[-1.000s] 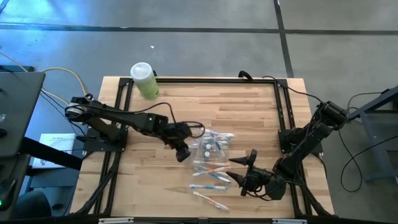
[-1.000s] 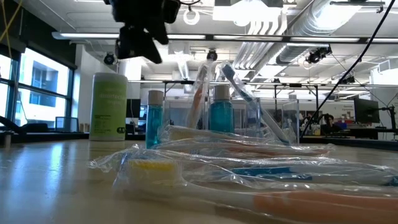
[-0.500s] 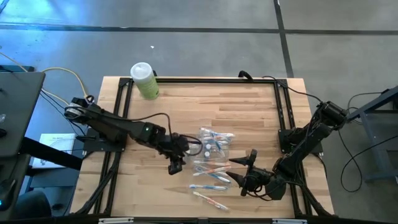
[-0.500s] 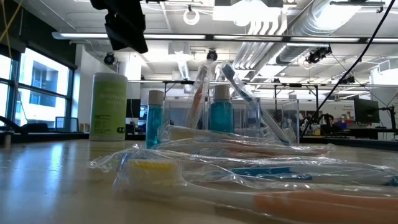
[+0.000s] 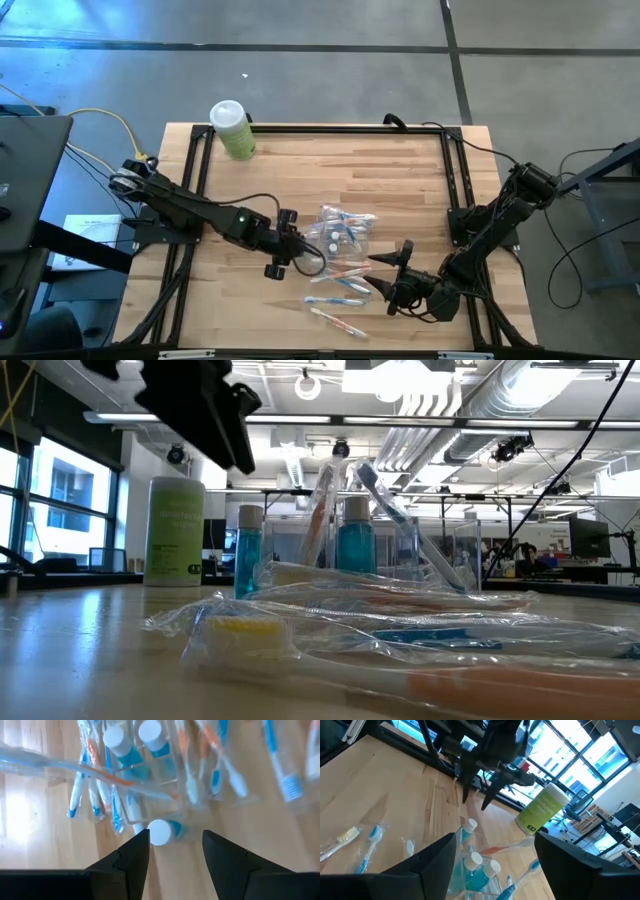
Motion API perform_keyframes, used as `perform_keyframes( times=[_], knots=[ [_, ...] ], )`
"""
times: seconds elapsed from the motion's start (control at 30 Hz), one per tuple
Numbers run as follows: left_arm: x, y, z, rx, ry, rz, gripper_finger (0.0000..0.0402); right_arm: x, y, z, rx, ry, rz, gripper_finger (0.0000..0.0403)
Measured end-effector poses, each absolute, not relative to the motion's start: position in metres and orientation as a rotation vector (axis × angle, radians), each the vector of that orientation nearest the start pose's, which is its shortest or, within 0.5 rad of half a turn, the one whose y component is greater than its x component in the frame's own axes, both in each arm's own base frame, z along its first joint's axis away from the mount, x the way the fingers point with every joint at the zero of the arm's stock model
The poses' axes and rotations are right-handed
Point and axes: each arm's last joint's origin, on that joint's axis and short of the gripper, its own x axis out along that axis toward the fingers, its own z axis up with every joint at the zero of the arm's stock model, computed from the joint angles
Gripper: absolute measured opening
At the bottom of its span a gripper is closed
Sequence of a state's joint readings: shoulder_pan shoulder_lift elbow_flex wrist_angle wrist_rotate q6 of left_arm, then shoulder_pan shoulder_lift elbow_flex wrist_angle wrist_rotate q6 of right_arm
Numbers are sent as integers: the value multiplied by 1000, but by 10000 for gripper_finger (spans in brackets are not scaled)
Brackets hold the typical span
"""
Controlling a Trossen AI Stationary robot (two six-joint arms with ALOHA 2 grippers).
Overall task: Pick & Place toothbrushing station
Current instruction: Put the mouthwash into the transparent organizer
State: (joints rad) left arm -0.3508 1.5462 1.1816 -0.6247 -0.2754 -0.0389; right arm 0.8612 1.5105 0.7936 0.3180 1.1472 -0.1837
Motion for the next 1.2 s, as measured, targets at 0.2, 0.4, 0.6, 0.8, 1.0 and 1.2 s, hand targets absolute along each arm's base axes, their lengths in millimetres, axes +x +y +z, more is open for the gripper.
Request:
perform_keyframes(
  times=[0.2,0.4,0.6,0.8,1.0,1.2],
  knots=[
    [308,-97,242,242,990,-6,174,217,212,220,-519,242,-260,263],
    [312,-86,241,98,991,94,174,217,212,220,-519,242,-259,263],
    [315,-80,239,2,990,159,174,217,212,220,-519,242,-257,263],
    [320,-81,233,-10,1000,148,174,217,212,220,-517,244,-236,263],
    [321,-85,234,-57,981,148,175,217,212,220,-518,244,-236,263],
    [320,-85,234,-59,980,144,175,217,212,220,-518,244,-239,263]
  ],
)
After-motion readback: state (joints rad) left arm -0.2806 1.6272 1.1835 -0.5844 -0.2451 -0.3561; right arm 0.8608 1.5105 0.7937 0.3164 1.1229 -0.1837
